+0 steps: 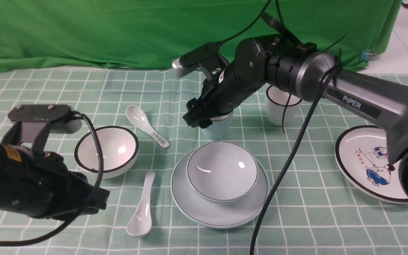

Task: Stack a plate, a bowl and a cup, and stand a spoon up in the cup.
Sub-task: Use the right arm to grab a blue teacup, then use the right arm to put the blue teacup into the blue rice bowl in the middle

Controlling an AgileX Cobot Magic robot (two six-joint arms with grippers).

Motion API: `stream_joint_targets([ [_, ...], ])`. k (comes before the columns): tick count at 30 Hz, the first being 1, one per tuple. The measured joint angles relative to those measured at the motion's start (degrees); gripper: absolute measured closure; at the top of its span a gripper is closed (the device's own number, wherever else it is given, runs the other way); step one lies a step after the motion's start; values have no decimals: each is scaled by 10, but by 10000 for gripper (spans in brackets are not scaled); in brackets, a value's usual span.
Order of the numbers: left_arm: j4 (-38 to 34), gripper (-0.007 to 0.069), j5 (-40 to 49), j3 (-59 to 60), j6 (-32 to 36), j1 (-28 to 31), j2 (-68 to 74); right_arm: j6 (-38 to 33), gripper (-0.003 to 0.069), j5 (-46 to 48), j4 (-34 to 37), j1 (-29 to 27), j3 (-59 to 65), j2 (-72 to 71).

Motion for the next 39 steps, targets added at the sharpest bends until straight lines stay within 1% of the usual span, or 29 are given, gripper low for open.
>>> stream_joint_targets([
  [1, 0, 616, 0, 0, 0, 0, 0, -2, 150, 1, -1, 0, -2, 4],
  [3, 0, 616, 0, 0, 0, 0, 0, -9, 189, 1, -3, 0, -2, 7],
  [5, 0, 616, 0, 0, 0, 0, 0, -12, 301, 1, -3, 0, -2, 11],
  [6, 0, 616, 0, 0, 0, 0, 0, -12, 398, 0, -4, 0, -2, 12],
  [7, 0, 616, 0, 0, 0, 0, 0, -12, 432, 0, -5, 0, -2, 12],
  [8, 0, 616, 0, 0, 0, 0, 0, -12, 549, -2, -8, 0, -3, 13],
  [12, -5, 616, 0, 0, 0, 0, 0, -12, 556, 2, -19, 0, -11, 13],
  [17, -7, 616, 0, 0, 0, 0, 0, -8, 556, 70, -29, 1, -37, -25],
  [20, -7, 616, 0, 0, 0, 0, 0, 10, 556, 132, -29, 7, -44, -86],
  [22, -8, 616, 0, 0, 0, 0, 0, 23, 556, 176, -29, 17, -41, -122],
  [24, -9, 616, 0, 0, 0, 0, 0, 25, 556, 187, -31, 27, -21, -142],
  [26, -11, 616, 0, 0, 0, 0, 0, 25, 556, 173, -37, 48, 31, -168],
  [27, -12, 616, 0, 0, 0, 0, 0, 25, 556, 171, -38, 50, 37, -169],
  [29, -13, 616, 2, 0, 0, 0, 0, 34, 556, 122, -49, 78, 112, -181],
  [32, -14, 616, 2, 0, 0, 0, 0, 42, 556, 50, -51, 100, 200, -180],
  [35, -15, 616, 2, 0, 0, 0, 0, 48, 556, 20, -56, 101, 226, -176],
  [39, -15, 616, 2, 0, 0, 0, 0, 50, 556, 5, -58, 101, 231, -169],
])
